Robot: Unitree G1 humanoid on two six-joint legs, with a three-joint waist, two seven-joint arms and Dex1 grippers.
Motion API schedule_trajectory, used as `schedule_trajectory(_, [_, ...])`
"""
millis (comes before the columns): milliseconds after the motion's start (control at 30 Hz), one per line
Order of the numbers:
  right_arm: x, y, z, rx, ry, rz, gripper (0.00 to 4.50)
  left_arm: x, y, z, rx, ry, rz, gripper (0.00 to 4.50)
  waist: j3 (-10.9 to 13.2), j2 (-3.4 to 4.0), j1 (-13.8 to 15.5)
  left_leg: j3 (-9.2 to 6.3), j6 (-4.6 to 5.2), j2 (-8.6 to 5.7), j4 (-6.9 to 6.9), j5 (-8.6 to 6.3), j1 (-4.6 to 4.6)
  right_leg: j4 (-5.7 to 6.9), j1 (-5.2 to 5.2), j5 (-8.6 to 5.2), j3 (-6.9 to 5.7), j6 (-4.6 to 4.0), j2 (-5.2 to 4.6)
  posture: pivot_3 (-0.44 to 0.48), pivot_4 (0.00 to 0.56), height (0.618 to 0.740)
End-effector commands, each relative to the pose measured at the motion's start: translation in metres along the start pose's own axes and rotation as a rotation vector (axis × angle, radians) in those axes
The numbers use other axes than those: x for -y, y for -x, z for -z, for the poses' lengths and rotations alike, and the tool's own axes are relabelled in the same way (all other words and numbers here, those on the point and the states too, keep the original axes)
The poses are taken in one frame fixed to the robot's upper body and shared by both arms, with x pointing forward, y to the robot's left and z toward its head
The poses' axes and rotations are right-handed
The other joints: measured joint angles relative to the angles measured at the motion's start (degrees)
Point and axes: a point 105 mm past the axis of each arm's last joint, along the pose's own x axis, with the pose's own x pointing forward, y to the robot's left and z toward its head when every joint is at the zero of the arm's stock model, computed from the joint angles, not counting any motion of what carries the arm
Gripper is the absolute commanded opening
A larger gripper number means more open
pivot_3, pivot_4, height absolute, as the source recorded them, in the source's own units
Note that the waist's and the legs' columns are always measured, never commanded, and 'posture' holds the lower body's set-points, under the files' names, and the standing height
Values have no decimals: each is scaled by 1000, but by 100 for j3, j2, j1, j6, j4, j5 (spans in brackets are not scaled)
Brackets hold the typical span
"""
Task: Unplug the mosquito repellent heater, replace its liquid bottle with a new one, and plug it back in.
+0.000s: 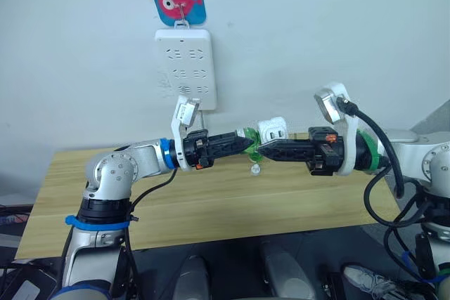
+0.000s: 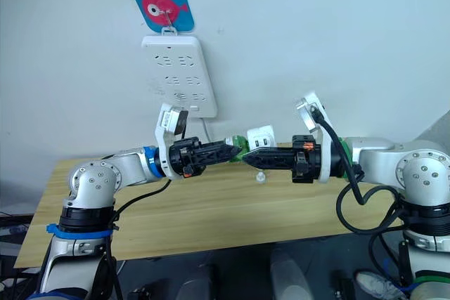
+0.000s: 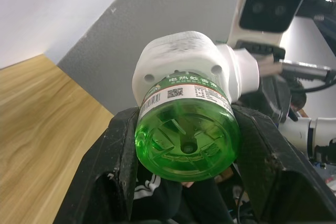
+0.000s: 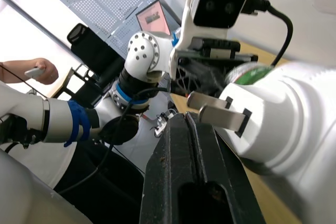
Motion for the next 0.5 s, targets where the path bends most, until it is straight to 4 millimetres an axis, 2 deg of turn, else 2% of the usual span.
schedule_trajectory(33, [-4, 0, -10, 39, 25, -6, 0, 15, -3, -2, -23, -65, 64, 2273, 0, 0, 0, 0, 0, 0, 0, 0, 0, 0, 0, 0, 0, 0, 0, -208, 181, 725])
schedule_trajectory(500, [14, 0, -10, 70, -38, 76, 0, 24, -4, 3, -65, -73, 114, 2273, 0, 0, 2, 0, 0, 0, 0, 0, 0, 0, 0, 0, 1, 0, 0, -206, 185, 725])
